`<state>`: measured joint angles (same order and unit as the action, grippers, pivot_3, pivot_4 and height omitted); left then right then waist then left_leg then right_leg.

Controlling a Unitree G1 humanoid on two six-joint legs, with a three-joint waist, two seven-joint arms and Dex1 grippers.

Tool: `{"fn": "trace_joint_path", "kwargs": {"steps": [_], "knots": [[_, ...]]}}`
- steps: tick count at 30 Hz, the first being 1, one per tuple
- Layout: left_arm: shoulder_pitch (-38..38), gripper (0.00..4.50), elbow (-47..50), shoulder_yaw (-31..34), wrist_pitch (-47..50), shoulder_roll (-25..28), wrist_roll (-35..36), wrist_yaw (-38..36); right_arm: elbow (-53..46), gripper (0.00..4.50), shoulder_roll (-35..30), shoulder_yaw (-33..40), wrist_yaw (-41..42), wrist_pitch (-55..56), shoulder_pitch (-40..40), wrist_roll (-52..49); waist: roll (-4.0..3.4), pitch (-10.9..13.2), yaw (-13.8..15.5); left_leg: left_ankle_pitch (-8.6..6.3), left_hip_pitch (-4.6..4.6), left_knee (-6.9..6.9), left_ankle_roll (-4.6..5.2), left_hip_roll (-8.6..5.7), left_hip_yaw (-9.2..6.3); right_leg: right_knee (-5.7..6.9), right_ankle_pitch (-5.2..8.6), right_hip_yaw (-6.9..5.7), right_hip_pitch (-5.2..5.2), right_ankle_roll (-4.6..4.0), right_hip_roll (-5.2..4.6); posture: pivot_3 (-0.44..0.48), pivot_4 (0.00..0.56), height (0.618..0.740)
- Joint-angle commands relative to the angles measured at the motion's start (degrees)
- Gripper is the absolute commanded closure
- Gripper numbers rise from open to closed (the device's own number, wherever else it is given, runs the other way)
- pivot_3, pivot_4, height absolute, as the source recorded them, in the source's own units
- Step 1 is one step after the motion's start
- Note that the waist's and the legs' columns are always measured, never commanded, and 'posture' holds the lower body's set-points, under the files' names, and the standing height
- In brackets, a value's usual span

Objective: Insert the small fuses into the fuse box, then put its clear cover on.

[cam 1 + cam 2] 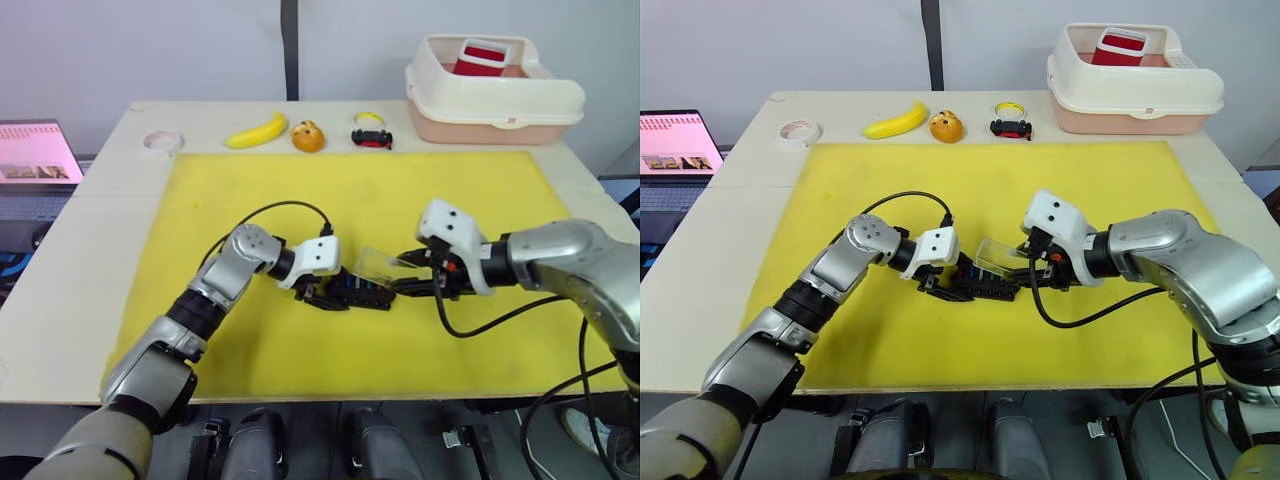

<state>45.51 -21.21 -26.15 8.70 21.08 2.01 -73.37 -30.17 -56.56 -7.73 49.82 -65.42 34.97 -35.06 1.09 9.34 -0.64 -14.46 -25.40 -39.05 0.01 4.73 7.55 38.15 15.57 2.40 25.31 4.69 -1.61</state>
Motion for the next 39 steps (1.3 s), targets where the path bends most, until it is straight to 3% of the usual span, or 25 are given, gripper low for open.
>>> {"fn": "trace_joint_path", "kwargs": {"steps": [1, 2, 21, 25, 39], "knots": [[-1.08, 0.49, -0.10, 0.42, 0.30, 0.07, -0.93, 1.13, -1.47, 2.83, 0.17, 1.28, -0.40, 0.54, 0.27, -0.15, 0.00, 0.00, 0.00, 0.00, 0.00, 0.00, 0.00, 0.00, 0.00, 0.00, 0.00, 0.00, 0.00, 0.00, 0.00, 0.000, 0.150, 0.739], [-1.31, 0.06, -0.21, 0.68, 0.48, 0.05, -0.58, 1.02, -1.52, 2.83, 0.23, 1.31, -0.50, 0.47, 0.18, -0.24, 0.00, 0.00, -0.01, 0.00, 0.00, 0.00, 0.00, 0.00, 0.00, 0.00, 0.00, 0.00, 0.00, 0.00, 0.00, 0.000, 0.150, 0.739], [-2.40, 0.06, -0.58, 2.57, 0.56, 0.19, 0.59, 0.29, -0.02, 2.83, 3.58, -5.92, 0.82, 2.75, 4.64, 2.34, -0.01, 0.00, -0.09, -0.01, 0.01, 0.01, 0.02, 0.02, 0.02, 0.01, -0.01, -0.01, 0.01, 0.01, 0.04, 0.000, 0.150, 0.739], [-3.10, 1.29, 0.17, 2.21, 0.70, 0.45, 0.50, 0.26, 1.04, 2.83, 4.20, -6.80, 1.09, 3.01, 5.79, 3.23, -0.01, -0.01, -0.08, -0.01, 0.01, 0.00, 0.02, 0.02, 0.05, 0.02, -0.01, -0.01, 0.01, 0.01, 0.04, 0.000, 0.150, 0.739], [-2.75, 1.29, 0.43, 2.25, 0.62, 0.61, 0.56, -0.17, 5.20, 2.83, 5.63, -11.73, 3.41, 5.75, 7.08, 7.77, -0.01, -0.01, -0.07, -0.01, 0.01, 0.00, 0.02, 0.02, 0.08, 0.02, -0.01, -0.02, 0.00, 0.02, 0.04, 0.000, 0.150, 0.739]]}}
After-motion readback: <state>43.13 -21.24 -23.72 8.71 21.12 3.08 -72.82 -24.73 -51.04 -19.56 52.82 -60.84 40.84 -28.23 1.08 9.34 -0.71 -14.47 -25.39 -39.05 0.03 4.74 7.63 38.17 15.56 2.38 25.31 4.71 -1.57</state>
